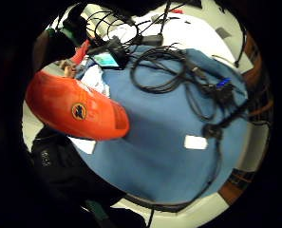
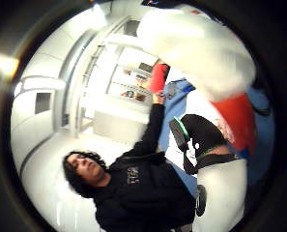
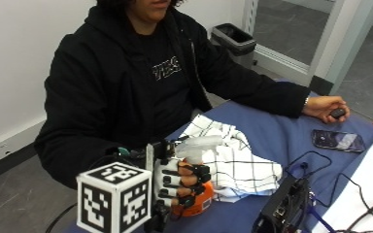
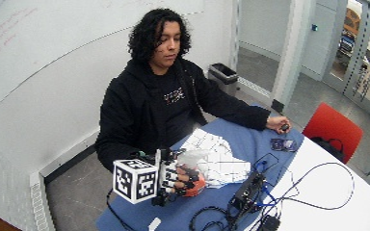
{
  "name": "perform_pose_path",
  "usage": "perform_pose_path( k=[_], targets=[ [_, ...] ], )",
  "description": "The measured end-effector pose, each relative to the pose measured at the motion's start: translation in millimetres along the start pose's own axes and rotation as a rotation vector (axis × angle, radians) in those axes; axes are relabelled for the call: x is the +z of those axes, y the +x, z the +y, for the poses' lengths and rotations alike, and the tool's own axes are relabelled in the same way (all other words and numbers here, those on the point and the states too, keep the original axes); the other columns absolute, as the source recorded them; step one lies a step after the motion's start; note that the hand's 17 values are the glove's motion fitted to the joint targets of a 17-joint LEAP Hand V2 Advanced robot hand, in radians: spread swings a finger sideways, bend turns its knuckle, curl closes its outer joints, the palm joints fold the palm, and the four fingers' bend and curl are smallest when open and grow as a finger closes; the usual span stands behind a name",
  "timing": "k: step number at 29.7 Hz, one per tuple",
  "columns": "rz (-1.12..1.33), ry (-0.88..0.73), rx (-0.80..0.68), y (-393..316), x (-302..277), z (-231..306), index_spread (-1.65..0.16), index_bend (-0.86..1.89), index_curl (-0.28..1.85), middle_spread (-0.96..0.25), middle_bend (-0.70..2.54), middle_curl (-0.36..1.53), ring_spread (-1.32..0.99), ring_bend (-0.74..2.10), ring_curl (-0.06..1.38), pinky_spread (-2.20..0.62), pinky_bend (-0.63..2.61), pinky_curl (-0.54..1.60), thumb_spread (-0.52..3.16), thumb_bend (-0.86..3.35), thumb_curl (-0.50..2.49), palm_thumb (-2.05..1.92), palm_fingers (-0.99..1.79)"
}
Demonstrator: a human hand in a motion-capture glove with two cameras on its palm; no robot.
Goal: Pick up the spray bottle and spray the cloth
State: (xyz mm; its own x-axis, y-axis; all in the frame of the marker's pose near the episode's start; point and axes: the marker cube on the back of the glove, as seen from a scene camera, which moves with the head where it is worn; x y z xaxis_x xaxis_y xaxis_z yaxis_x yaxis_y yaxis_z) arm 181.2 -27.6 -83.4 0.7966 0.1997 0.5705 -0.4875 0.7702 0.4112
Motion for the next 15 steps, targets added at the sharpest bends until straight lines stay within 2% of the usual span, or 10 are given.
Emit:
perform_pose_path(
  k=[8, 15],
  targets=[
    [-0.506, -0.011, 0.035, 5, 14, -9, -0.25, 0.16, 0.25, -0.06, 0.4, 0.4, -0.11, 0.51, 0.35, 0.08, 0.19, 0.31, 1.06, 0.11, 0.36, 0.81, 0.97],
    [-0.533, 0.014, 0.064, 0, 16, -24, -0.24, 0.15, 0.3, -0.1, 0.39, 0.43, -0.15, 0.47, 0.37, -0.06, 0.3, 0.36, 0.85, 0.1, 0.44, 0.96, 1.16]
  ],
)
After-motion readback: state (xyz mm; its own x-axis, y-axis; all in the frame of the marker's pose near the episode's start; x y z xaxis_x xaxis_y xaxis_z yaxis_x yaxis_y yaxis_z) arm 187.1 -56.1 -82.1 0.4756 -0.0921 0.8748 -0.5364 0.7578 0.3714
